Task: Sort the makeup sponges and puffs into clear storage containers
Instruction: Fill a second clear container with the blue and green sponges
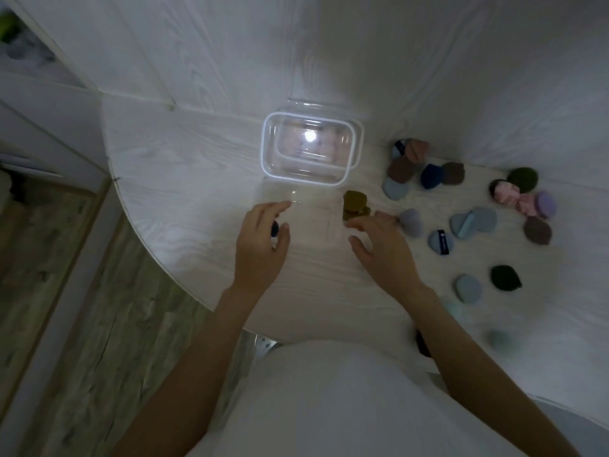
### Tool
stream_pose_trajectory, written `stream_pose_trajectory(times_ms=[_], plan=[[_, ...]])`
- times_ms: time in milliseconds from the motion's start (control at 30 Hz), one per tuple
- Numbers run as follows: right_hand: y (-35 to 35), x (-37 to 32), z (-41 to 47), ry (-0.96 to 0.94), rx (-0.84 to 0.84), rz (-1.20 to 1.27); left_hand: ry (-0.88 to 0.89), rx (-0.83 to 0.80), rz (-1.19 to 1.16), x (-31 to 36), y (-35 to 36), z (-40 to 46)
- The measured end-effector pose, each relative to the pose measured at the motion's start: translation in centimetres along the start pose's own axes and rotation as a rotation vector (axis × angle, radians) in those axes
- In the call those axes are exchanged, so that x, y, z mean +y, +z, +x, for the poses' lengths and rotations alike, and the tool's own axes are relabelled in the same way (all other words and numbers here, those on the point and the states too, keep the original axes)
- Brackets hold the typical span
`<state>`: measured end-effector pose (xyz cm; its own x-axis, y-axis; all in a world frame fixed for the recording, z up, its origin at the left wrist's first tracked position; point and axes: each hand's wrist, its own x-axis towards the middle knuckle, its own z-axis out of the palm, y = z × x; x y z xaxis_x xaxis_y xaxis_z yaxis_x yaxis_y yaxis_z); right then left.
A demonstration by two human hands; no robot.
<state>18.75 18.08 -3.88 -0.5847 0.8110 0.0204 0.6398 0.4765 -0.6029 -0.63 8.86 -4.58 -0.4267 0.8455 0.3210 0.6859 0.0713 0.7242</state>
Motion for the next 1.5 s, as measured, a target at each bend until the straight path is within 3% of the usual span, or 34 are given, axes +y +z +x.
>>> stream_pose_trajectory(times_ms=[67,200,333,433,500,600,733,833,900,1000,1200,1500], plan=[[-1.0,3.0,-2.4,0.126,0.008,-0.085,0.149,-0.157,-0.041,2.4,2.2,0.2],[-2.2,6.8,-5.7,0.342,-0.019,-0.134,0.253,-0.544,0.031,5.6,8.6,-1.5],[-3.5,8.4,-6.4,0.365,-0.129,-0.199,0.257,-0.708,0.242,6.8,13.1,-2.5],[-3.7,8.9,-6.4,0.341,-0.367,-0.321,0.213,-0.723,0.28,6.7,14.1,-2.6],[-3.2,9.1,-6.5,0.306,-0.433,-0.353,0.197,-0.718,0.214,6.5,13.7,-2.7],[-2.7,9.6,-6.4,0.289,-0.371,-0.253,0.122,-0.623,0.048,6.6,11.2,-3.0],[-4.1,8.2,-5.1,0.279,-0.145,0.044,-0.058,-0.314,-0.164,6.2,5.9,-1.4],[-4.7,5.9,-3.2,0.234,-0.064,0.246,-0.179,-0.167,-0.162,3.7,3.1,1.0],[-4.2,4.7,-2.0,0.19,-0.065,0.343,-0.178,-0.222,-0.05,1.6,2.3,2.2],[-3.1,3.2,-0.4,0.156,-0.085,0.403,-0.107,-0.441,0.173,-0.9,1.8,3.5],[-0.2,0.5,2.7,-0.021,-0.04,0.287,0.082,-0.74,0.371,-1.7,1.6,5.3],[2.2,-1.3,4.2,0.007,-0.105,0.097,0.172,-0.897,0.446,-4.4,0.4,4.6]])
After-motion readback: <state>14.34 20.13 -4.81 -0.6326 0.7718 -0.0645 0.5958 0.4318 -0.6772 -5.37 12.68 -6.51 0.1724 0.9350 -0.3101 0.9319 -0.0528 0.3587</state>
